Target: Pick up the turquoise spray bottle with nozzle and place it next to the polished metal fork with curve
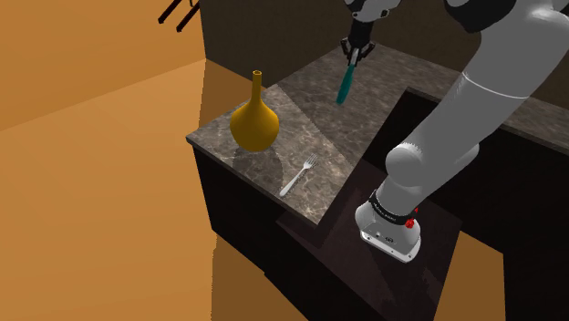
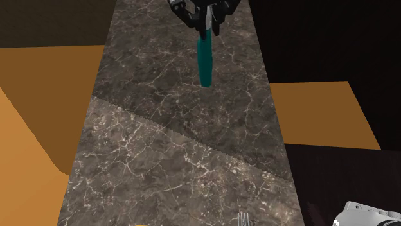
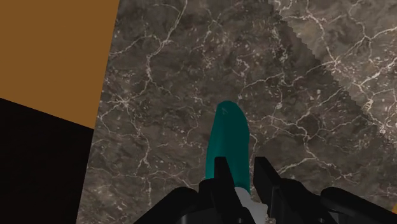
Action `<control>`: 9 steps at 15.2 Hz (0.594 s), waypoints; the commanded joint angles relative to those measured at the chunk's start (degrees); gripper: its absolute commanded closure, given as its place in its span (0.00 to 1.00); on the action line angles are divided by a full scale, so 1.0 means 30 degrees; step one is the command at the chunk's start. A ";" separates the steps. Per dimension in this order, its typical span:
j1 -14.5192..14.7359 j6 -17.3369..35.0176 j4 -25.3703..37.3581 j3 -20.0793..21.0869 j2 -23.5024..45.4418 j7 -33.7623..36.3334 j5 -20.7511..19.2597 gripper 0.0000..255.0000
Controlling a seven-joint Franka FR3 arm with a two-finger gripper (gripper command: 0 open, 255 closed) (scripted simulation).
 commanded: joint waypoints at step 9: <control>0.0031 -0.2520 0.2118 0.0029 -0.0422 -0.0226 -0.0015 1.00</control>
